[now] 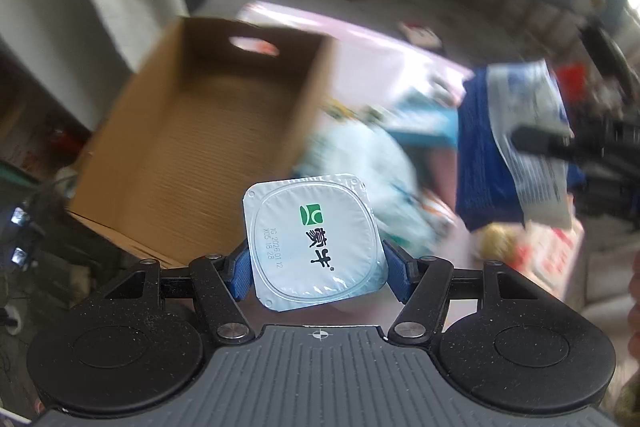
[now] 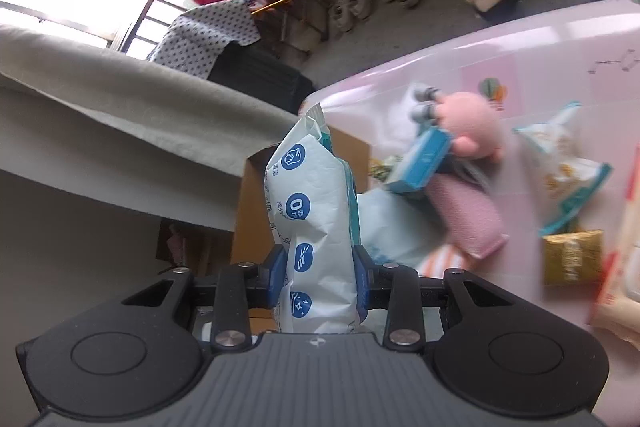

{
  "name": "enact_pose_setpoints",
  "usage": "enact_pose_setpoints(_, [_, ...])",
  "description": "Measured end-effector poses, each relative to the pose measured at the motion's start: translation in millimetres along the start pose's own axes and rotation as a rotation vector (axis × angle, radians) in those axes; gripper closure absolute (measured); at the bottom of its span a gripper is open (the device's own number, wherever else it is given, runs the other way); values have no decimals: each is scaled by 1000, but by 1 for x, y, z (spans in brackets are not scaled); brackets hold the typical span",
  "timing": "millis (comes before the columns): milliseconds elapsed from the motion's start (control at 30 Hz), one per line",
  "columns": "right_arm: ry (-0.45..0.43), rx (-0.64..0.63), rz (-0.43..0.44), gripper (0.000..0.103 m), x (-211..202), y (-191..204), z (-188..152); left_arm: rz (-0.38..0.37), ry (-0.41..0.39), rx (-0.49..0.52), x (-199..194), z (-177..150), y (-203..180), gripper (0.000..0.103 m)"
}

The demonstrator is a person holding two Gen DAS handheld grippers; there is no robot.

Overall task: Organize soft objects
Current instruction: 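Carry the yogurt cup with the left tool while the right tool carries the wipes pack to the box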

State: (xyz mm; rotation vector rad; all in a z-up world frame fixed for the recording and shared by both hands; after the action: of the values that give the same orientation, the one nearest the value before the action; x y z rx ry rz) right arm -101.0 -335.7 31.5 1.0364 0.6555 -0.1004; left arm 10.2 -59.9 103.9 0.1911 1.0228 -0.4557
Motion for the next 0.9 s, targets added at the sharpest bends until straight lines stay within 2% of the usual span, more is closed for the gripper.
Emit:
enact_pose_setpoints(233, [3,53,29,93,86,61,-17,47,-47,12,19,79,95,39])
enact_pose_setpoints(400, [-6,73,19,93,164,103,-22,67,-26,84,72,130,139,39])
enact_pose_setpoints(600, [-43,47,-87,93,257,124,-19,27,30,205,150,160,153,39])
enact_pose_setpoints(733, [-40,51,-160,93,303,120,-23,-10,80,253,192,171,156,39])
enact_pose_setpoints(900, [12,83,-230,93,343,100,-34,-64,134,269,225,179,159,39])
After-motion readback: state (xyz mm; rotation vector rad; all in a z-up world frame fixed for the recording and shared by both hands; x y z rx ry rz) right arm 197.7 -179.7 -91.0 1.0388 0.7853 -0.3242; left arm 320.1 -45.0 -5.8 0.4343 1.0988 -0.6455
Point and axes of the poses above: each gripper's, at about its wrist camera, not at the fingertips, and x roughly the way its jaws point, y to its left, z to its top, the point moved 1 cm from there along x, roughly the way its jaws point, and after that the axes turned 11 degrees about -y, right-handed, at the moved point
